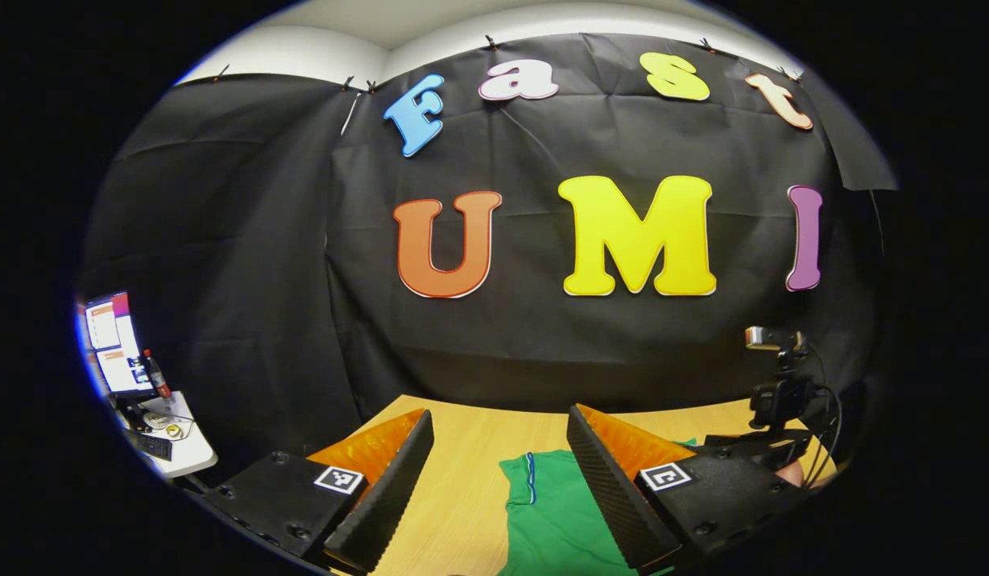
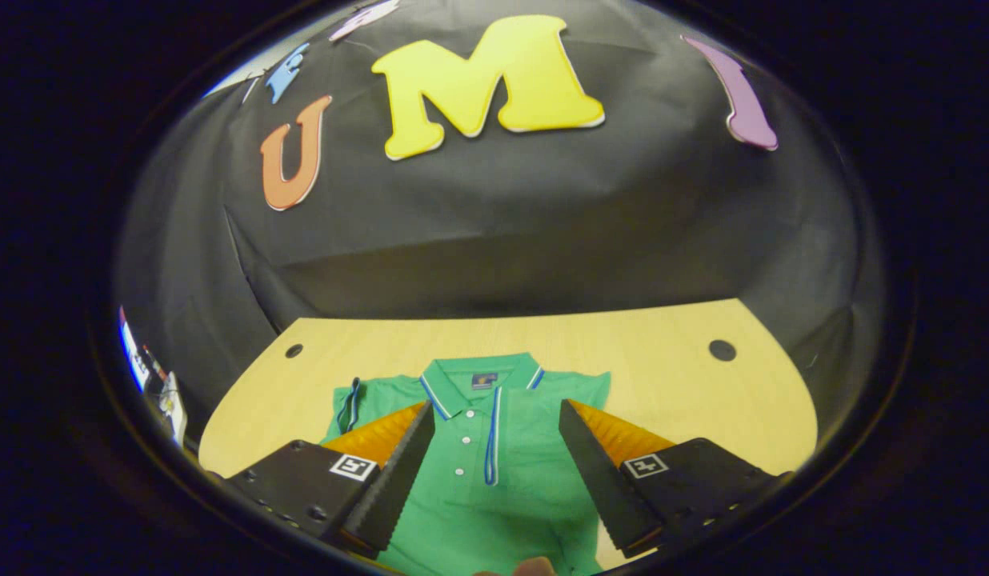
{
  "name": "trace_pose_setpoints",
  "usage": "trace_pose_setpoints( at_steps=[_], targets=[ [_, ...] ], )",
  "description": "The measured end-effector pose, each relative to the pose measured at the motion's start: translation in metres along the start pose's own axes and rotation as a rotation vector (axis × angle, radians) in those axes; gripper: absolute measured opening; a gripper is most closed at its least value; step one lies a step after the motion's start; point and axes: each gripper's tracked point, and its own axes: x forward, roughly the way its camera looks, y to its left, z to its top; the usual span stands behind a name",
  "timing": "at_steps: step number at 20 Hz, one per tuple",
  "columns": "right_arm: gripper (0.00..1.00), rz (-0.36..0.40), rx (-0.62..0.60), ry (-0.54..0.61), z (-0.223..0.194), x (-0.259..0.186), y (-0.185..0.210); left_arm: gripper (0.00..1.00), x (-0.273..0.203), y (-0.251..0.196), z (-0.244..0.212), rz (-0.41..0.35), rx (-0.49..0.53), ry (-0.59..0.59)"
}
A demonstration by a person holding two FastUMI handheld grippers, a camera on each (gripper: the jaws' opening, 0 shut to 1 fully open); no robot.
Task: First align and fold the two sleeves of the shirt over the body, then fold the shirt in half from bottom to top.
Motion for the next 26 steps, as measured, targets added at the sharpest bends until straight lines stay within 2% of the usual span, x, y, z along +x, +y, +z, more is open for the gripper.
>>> trace_pose_setpoints(
  at_steps=[5, 6, 7, 10, 11, 12, 17, 23, 26],
  targets=[
    [0.95, -0.051, -0.061, -0.156, 0.042, -0.103, -0.013, 1.00, 0.042, -0.022, -0.036, -0.129, -0.040, 0.079],
    [0.92, -0.059, -0.068, -0.178, 0.046, -0.123, -0.014, 1.00, 0.058, -0.026, -0.046, -0.163, -0.039, 0.105],
    [0.96, -0.069, -0.078, -0.204, 0.052, -0.141, -0.015, 1.00, 0.070, -0.031, -0.055, -0.186, -0.036, 0.120],
    [0.96, -0.125, -0.095, -0.262, 0.059, -0.192, -0.031, 1.00, 0.113, -0.040, -0.087, -0.222, -0.031, 0.188],
    [0.94, -0.165, -0.086, -0.270, 0.058, -0.210, -0.044, 1.00, 0.128, -0.044, -0.106, -0.238, -0.031, 0.229],
    [0.98, -0.188, -0.079, -0.263, 0.054, -0.218, -0.053, 1.00, 0.135, -0.046, -0.121, -0.249, -0.027, 0.256],
    [0.98, -0.295, -0.086, -0.205, 0.028, -0.239, -0.089, 1.00, 0.182, -0.035, -0.188, -0.254, -0.008, 0.379],
    [0.98, -0.334, -0.090, -0.141, 0.016, -0.231, -0.093, 1.00, 0.210, -0.033, -0.248, -0.250, -0.006, 0.482],
    [0.95, -0.345, -0.044, -0.093, 0.005, -0.224, -0.097, 1.00, 0.219, -0.032, -0.272, -0.265, 0.026, 0.529]
  ],
)
